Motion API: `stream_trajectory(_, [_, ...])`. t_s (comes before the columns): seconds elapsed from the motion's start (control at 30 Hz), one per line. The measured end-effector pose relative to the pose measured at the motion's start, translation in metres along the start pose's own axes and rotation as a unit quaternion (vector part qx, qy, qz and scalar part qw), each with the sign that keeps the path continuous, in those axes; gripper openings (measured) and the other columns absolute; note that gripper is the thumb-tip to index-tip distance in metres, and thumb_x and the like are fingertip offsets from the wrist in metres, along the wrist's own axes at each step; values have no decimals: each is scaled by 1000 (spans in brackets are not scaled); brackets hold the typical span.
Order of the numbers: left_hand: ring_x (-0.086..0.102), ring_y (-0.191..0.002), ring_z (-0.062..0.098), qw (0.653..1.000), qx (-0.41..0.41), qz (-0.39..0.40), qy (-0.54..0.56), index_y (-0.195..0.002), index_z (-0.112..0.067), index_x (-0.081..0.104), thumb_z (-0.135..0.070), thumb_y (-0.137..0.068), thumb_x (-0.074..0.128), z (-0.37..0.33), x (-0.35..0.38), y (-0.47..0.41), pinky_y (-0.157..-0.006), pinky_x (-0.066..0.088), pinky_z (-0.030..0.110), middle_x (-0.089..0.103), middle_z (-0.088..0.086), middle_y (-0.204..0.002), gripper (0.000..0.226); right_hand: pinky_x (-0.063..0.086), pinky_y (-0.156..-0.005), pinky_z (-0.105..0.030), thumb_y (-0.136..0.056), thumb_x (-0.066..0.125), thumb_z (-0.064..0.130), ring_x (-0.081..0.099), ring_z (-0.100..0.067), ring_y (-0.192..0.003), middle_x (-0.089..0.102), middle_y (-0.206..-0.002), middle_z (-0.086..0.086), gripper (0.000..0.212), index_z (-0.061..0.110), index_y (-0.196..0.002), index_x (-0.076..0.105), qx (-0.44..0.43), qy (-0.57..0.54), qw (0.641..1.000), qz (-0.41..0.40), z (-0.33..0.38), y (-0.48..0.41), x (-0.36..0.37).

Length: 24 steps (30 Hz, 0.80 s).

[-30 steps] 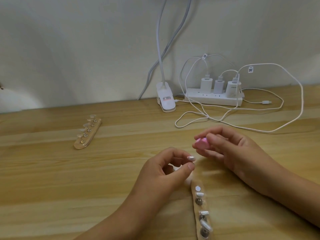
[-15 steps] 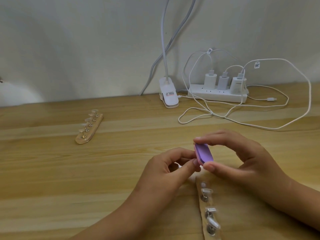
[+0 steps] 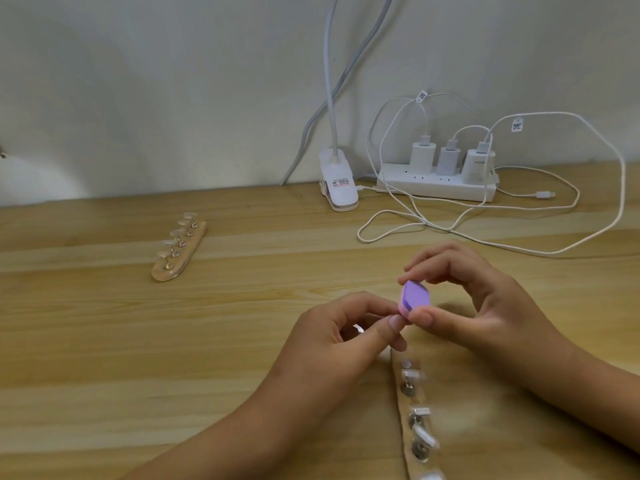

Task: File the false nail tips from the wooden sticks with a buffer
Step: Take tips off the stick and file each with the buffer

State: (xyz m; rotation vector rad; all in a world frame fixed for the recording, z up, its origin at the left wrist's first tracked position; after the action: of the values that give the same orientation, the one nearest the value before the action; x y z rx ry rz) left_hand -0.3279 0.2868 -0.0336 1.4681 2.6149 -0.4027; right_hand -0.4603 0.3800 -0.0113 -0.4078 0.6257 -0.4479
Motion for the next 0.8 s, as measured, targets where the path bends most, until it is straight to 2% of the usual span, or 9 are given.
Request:
stream_trajectory(0.1, [64, -76, 13, 1000, 2, -9, 6, -89, -37, 73, -38, -82, 62, 0, -1, -1, -70, 45, 24, 73, -8, -78, 14, 38, -100, -22, -69, 73, 50, 55, -20, -116, 58, -110, 15, 36, 30, -99, 68, -39, 37, 998, 11, 4, 3, 1])
stream_trajectory(0.2, [61, -80, 32, 1000, -10, -16, 12, -89, -36, 73, -42, -81, 62, 1, -2, -1, -71, 46, 35, 71, -8, -74, 15, 38, -102, -23, -70, 69, 52, 54, -17, -117, 59, -110, 15, 36, 35, -101, 67, -12, 31, 999, -9, 2, 1, -3])
stream_trajectory(0.27, [63, -83, 30, 1000, -3, -10, 13, -90, -34, 73, -38, -83, 61, 0, -1, -1, -73, 47, 41, 72, -7, -76, 15, 37, -101, -24, -72, 71, 50, 53, -19, -116, 58, -110, 14, 39, 33, -106, 68, -43, 53, 998, 5, 7, 2, -1])
stream_trajectory(0.33, [65, -84, 24, 1000, 2, -6, 13, -89, -32, 73, -35, -84, 59, -1, 0, -1, -73, 46, 36, 73, -5, -80, 15, 37, -100, -22, -73, 70, 50, 53, -18, -114, 58, -112, 13, 41, 33, -109, 67, -72, 86, 994, 12, 10, 5, 2])
stream_trajectory(0.43, [64, -81, 24, 1000, -4, -14, 10, -88, -34, 73, -41, -82, 61, 0, -1, -2, -72, 45, 31, 72, -7, -76, 15, 37, -100, -22, -72, 67, 51, 53, -16, -114, 59, -111, 13, 38, 38, -108, 65, -37, 65, 997, -7, 9, 4, -1])
stream_trajectory(0.53, [62, -74, 13, 1000, 5, -15, 8, -88, -35, 73, -39, -83, 60, -2, 0, -1, -69, 44, 29, 73, -8, -79, 14, 38, -98, -21, -74, 68, 48, 54, -18, -111, 60, -111, 9, 41, 31, -111, 67, -83, 98, 992, 3, 14, 5, -1])
stream_trajectory(0.63, [61, -77, 27, 1000, 1, -15, 1, -89, -37, 72, -42, -82, 61, 0, 0, -1, -69, 42, 27, 73, -8, -78, 14, 40, -98, -23, -74, 66, 49, 55, -14, -112, 60, -108, 14, 39, 35, -110, 66, -45, 67, 997, -14, 8, 4, -5])
stream_trajectory(0.73, [59, -71, 19, 1000, 7, -17, 10, -89, -33, 73, -34, -83, 61, -1, 0, -1, -66, 43, 29, 73, -7, -79, 13, 41, -97, -22, -76, 69, 49, 55, -14, -112, 57, -112, 15, 43, 30, -114, 66, -94, 103, 990, 21, 15, 8, 0])
stream_trajectory(0.8, [59, -73, 23, 1000, 7, -15, 6, -90, -25, 74, -24, -89, 63, -1, -1, -2, -68, 46, 33, 72, -3, -80, 11, 42, -95, -23, -76, 69, 49, 55, -14, -111, 58, -112, 14, 44, 30, -115, 66, -101, 121, 987, 33, 14, 9, 4])
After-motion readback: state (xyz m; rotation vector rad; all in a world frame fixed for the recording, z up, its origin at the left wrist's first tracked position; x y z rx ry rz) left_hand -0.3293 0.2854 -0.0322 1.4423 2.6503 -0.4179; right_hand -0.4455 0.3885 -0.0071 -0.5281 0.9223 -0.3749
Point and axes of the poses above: each hand's wrist, its own y-axis away from the middle knuckle, its own x-axis out of the palm, z = x × y, the point moved 5 cm from there along -y, towards the middle knuckle
